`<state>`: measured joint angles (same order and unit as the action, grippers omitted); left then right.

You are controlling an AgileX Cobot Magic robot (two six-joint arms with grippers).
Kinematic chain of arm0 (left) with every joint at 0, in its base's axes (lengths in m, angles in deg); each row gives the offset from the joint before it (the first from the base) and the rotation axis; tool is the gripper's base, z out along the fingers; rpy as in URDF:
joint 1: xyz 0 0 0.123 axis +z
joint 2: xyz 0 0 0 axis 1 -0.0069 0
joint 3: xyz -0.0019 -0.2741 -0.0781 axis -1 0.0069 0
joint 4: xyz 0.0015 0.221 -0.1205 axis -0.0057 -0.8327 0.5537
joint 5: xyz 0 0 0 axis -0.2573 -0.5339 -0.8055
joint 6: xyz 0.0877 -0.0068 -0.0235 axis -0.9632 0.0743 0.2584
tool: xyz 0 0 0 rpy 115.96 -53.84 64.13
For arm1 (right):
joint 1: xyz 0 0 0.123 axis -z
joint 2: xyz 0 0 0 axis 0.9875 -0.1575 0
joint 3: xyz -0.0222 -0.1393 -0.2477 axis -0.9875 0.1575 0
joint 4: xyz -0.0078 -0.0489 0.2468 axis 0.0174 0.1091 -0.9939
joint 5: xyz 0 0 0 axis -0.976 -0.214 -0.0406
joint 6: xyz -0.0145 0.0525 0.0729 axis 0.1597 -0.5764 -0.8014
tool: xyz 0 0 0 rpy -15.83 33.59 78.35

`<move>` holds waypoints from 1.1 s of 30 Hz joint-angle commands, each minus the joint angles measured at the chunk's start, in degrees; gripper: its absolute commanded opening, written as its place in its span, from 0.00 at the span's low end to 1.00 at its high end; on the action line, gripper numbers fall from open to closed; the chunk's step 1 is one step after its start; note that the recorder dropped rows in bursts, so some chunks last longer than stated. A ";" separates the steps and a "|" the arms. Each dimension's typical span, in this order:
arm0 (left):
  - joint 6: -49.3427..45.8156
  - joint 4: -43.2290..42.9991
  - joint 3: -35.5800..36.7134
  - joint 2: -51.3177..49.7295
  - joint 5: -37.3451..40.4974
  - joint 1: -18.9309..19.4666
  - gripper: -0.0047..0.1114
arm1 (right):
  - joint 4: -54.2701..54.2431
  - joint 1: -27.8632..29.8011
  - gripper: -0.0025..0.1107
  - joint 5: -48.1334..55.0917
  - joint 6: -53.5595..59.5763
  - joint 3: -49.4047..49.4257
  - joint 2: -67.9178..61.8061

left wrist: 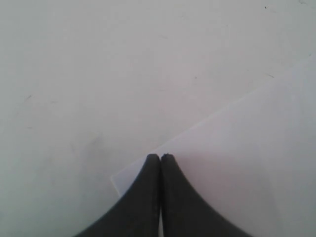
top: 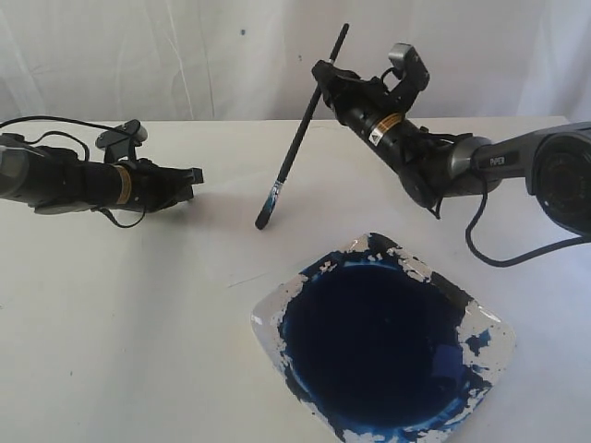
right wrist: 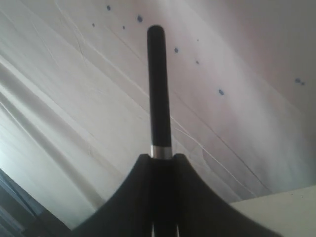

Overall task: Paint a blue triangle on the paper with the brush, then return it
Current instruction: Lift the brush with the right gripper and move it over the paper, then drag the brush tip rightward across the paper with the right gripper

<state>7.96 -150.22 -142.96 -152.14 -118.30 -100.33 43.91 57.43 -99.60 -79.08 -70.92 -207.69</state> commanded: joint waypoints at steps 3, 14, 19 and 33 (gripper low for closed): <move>-0.34 -0.68 -0.11 -0.07 0.35 -0.21 0.04 | 0.02 -0.48 0.02 1.90 3.84 -0.41 0.00; -0.34 -0.80 -0.11 -0.07 0.35 -0.21 0.04 | -2.25 -0.48 0.02 2.68 11.66 -0.41 0.00; -0.34 -0.80 -0.11 -0.07 0.35 -0.21 0.04 | -3.91 -0.48 0.02 1.20 15.67 -0.41 0.00; -0.34 -0.92 -0.11 -0.07 0.35 -0.21 0.04 | -5.53 1.21 0.02 -3.89 19.14 -0.53 0.11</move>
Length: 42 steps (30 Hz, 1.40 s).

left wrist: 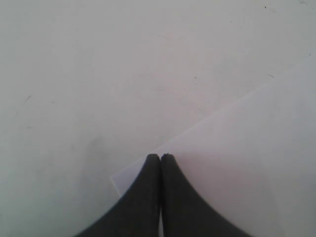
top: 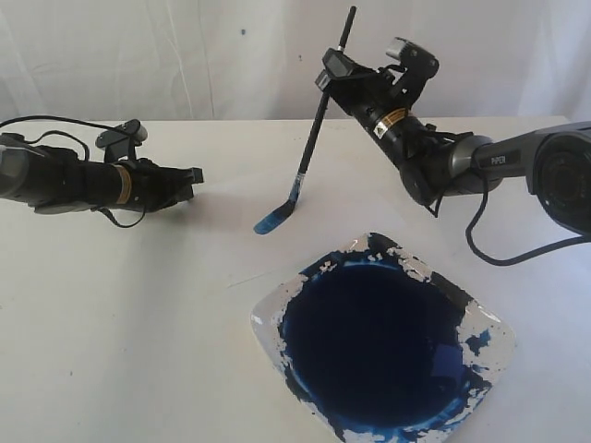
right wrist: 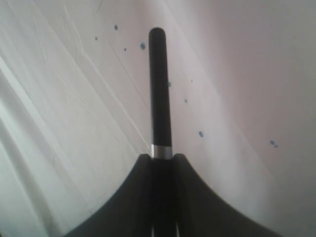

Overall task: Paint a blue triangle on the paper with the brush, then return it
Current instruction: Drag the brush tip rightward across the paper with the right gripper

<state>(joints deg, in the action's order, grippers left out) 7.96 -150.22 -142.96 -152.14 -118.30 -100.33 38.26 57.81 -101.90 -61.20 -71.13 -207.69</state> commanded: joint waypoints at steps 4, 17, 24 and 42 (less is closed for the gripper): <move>-0.34 -1.38 -0.11 -0.07 -0.02 -0.21 0.04 | 0.48 0.94 0.02 -2.08 1.67 -0.31 0.11; -0.34 -1.78 -0.11 -0.07 -0.12 -0.21 0.04 | 5.98 3.83 0.02 -4.08 1.59 -0.31 0.11; -0.34 -2.09 -0.11 -0.07 -0.12 -0.21 0.04 | 6.21 6.53 0.02 -5.07 1.09 -0.31 0.11; -0.72 -2.22 -0.11 -0.07 -0.12 -0.21 0.04 | 6.21 9.62 0.02 -6.92 -4.08 -0.31 0.11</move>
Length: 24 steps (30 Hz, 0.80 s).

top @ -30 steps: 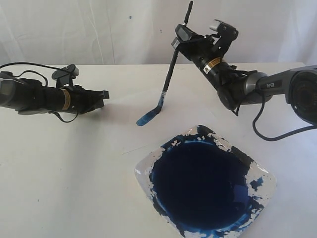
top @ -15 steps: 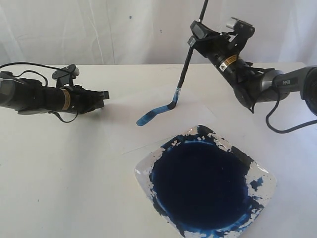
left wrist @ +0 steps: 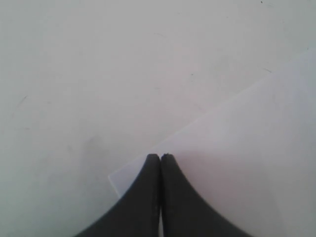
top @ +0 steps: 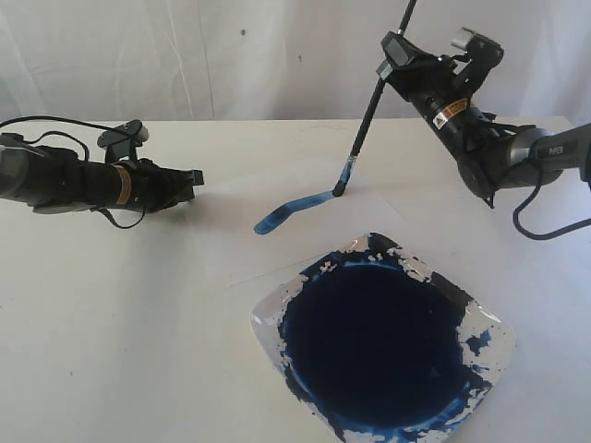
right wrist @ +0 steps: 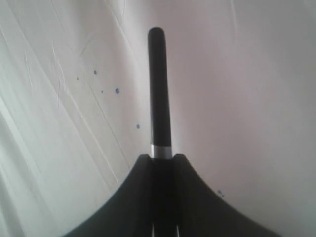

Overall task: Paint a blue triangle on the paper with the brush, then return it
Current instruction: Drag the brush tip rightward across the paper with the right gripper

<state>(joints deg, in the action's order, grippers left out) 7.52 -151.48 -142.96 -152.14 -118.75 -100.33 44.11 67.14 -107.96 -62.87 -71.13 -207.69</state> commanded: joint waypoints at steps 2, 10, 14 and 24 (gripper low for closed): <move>-0.28 -0.96 -0.11 -0.07 0.32 -0.21 0.04 | 0.90 0.28 0.02 -0.86 -2.80 -0.31 0.11; -0.41 -0.96 -0.11 -0.07 0.32 -0.21 0.04 | 6.98 0.28 0.02 -0.19 -6.16 -0.31 0.11; -1.59 -0.96 -0.11 -0.07 0.32 -0.21 0.04 | 10.23 0.28 0.02 -0.19 -10.14 -0.31 0.11; -1.71 -0.96 -0.11 -0.07 0.32 -0.21 0.04 | 18.71 0.28 0.02 -0.19 -17.57 -0.31 0.11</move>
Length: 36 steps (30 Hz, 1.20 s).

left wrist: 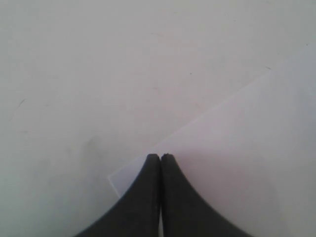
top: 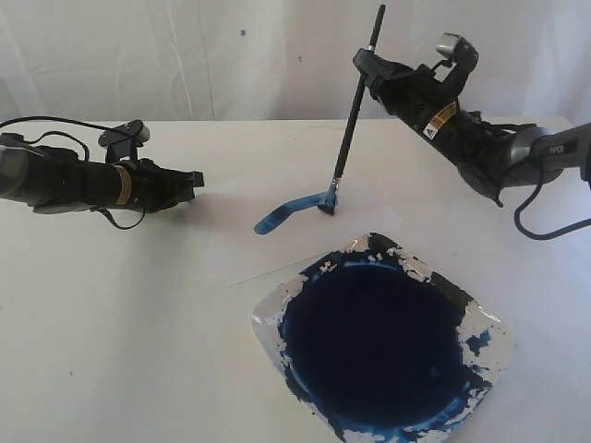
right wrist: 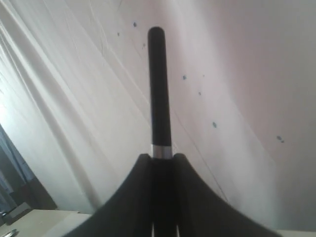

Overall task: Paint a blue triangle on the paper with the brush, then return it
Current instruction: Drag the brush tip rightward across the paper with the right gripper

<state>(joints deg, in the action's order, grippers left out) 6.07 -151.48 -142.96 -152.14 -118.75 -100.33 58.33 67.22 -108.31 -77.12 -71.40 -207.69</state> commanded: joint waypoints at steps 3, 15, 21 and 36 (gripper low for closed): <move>-0.26 -0.96 -0.11 -0.07 0.32 -0.21 0.04 | 7.68 0.20 0.02 0.15 -5.46 -0.05 0.11; -0.38 -0.96 -0.11 -0.07 0.32 -0.21 0.04 | 15.73 0.10 0.02 0.14 -13.86 -0.05 0.11; -0.38 -0.96 -0.11 -0.07 0.32 -0.21 0.04 | 16.87 0.10 0.02 -0.71 -18.00 -0.05 0.11; -0.38 -0.96 -0.11 -0.07 0.32 -0.21 0.04 | 15.11 -0.51 0.02 -0.71 -19.56 -0.05 0.11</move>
<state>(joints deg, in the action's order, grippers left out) 5.85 -151.48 -142.96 -152.14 -118.75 -100.33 74.34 66.89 -108.83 -96.65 -71.49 -207.69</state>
